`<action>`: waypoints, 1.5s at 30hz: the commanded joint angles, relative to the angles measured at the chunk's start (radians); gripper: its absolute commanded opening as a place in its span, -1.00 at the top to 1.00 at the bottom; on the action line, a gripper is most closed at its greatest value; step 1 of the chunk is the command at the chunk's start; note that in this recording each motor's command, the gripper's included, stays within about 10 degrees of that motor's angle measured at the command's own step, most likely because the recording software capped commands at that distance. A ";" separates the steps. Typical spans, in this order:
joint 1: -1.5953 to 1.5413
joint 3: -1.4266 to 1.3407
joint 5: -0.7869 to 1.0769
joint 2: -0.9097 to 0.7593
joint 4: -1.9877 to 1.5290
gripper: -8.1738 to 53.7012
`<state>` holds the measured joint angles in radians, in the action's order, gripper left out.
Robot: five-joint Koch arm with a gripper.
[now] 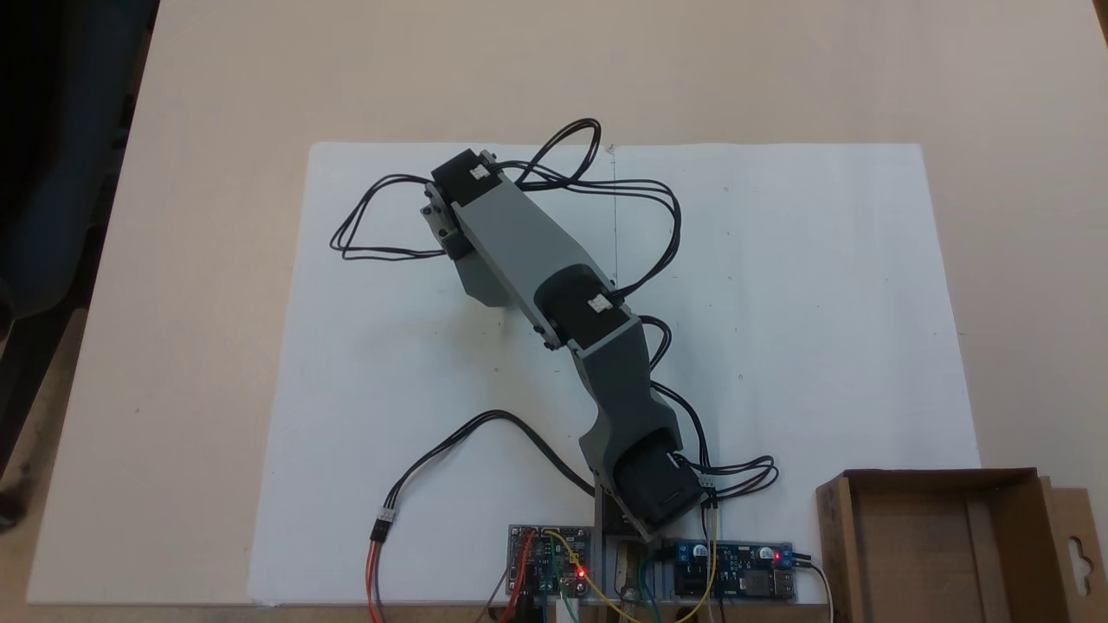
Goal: Grasp a green dice and put it in the bin.
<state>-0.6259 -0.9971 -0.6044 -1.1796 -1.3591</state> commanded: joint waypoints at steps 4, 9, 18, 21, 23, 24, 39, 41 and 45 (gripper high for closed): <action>-0.008 0.058 -0.064 0.006 -0.011 -0.73; -0.005 0.060 -0.064 0.012 -0.009 -0.72; 0.006 0.060 -0.063 0.025 0.005 -0.69; 0.009 0.060 -0.063 0.029 0.009 -0.68; 0.011 0.060 -0.063 0.032 0.012 -0.66; 0.011 0.060 -0.063 0.037 0.012 -0.66; 0.017 0.060 -0.064 0.083 0.032 -0.38; 0.017 0.060 -0.064 0.087 0.032 -0.25; 0.018 0.060 -0.064 0.091 0.032 0.02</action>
<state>-0.5921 -0.9725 -0.6044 -1.0753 -1.3238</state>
